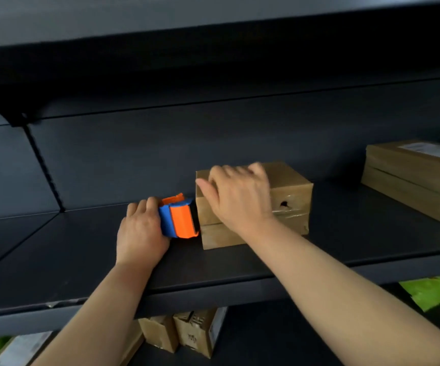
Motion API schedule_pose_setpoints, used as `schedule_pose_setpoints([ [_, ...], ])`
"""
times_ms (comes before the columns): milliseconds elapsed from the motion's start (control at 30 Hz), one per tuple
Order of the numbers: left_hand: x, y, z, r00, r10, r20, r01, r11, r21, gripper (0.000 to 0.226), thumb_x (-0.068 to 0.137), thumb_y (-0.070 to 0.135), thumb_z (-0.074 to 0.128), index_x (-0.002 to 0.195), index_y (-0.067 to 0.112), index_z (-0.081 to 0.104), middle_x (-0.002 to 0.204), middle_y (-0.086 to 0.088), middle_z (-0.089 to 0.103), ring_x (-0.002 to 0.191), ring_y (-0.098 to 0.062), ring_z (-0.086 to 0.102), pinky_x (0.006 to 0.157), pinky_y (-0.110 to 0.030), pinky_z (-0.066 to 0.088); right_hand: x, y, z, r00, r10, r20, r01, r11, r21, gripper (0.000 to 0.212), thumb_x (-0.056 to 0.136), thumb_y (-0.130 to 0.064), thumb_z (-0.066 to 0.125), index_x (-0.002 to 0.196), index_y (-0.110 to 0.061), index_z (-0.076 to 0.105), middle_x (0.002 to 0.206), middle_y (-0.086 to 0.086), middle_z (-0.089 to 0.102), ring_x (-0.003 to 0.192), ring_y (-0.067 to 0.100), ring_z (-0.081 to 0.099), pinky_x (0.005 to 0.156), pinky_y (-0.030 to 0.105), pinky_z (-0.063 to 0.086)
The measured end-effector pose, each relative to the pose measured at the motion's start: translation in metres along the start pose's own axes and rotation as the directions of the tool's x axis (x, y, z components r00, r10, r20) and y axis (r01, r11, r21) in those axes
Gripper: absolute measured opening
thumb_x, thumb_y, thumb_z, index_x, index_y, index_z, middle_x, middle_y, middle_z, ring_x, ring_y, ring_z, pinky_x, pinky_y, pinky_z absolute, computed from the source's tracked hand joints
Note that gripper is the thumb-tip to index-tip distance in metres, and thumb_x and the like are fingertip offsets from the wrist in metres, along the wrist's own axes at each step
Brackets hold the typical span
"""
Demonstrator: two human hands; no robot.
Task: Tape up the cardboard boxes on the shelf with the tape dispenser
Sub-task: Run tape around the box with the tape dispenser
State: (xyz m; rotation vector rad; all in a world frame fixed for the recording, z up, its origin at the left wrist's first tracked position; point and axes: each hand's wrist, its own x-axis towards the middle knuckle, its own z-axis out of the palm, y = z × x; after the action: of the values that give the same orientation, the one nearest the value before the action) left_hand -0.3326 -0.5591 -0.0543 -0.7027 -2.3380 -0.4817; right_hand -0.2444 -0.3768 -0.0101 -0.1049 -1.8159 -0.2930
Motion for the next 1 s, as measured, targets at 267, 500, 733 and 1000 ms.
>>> schedule_pose_setpoints([
  [267,-0.001,0.001,-0.003,1.000,0.004,0.008,-0.004,1.000,-0.003,0.041,0.066,0.006,0.073,0.102,0.010,0.054,0.096,-0.007,0.061,0.095,-0.030,0.053,0.067,-0.041,0.049,-0.002,-0.005,0.002,0.998,0.039,-0.052,-0.036,0.997,0.071,0.045,0.102,-0.038,0.038,0.068,-0.019,0.061,0.065,-0.003,0.058,0.057,0.020,0.056,0.066,0.036,0.036],
  [500,-0.003,-0.001,0.000,1.000,0.022,-0.004,-0.022,0.999,-0.026,0.040,0.066,0.007,0.074,0.100,0.010,0.053,0.094,-0.006,0.061,0.094,-0.029,0.052,0.063,-0.035,0.043,-0.006,-0.032,0.012,1.000,0.028,0.011,-0.028,0.999,0.045,0.038,0.100,-0.040,0.042,0.071,-0.019,0.056,0.070,-0.001,0.056,0.066,0.021,0.052,0.063,0.038,0.031],
  [733,-0.002,-0.003,-0.003,1.000,0.013,0.001,-0.013,0.999,-0.044,0.042,0.067,0.011,0.075,0.103,0.013,0.053,0.098,-0.004,0.061,0.097,-0.027,0.050,0.067,-0.037,0.047,-0.011,0.016,-0.010,0.999,0.049,0.015,-0.051,0.991,0.121,0.038,0.099,-0.042,0.042,0.074,-0.022,0.062,0.074,-0.005,0.064,0.072,0.020,0.056,0.075,0.037,0.033],
  [1000,-0.001,0.001,-0.001,0.999,0.045,-0.015,-0.044,0.999,0.030,0.046,0.063,0.015,0.080,0.102,0.012,0.055,0.094,-0.006,0.062,0.092,-0.029,0.054,0.068,-0.038,0.047,-0.008,0.042,-0.021,0.916,0.292,0.277,-0.310,0.951,0.022,0.029,0.093,-0.035,0.041,0.077,-0.019,0.059,0.078,-0.003,0.059,0.079,0.020,0.055,0.077,0.038,0.033],
])
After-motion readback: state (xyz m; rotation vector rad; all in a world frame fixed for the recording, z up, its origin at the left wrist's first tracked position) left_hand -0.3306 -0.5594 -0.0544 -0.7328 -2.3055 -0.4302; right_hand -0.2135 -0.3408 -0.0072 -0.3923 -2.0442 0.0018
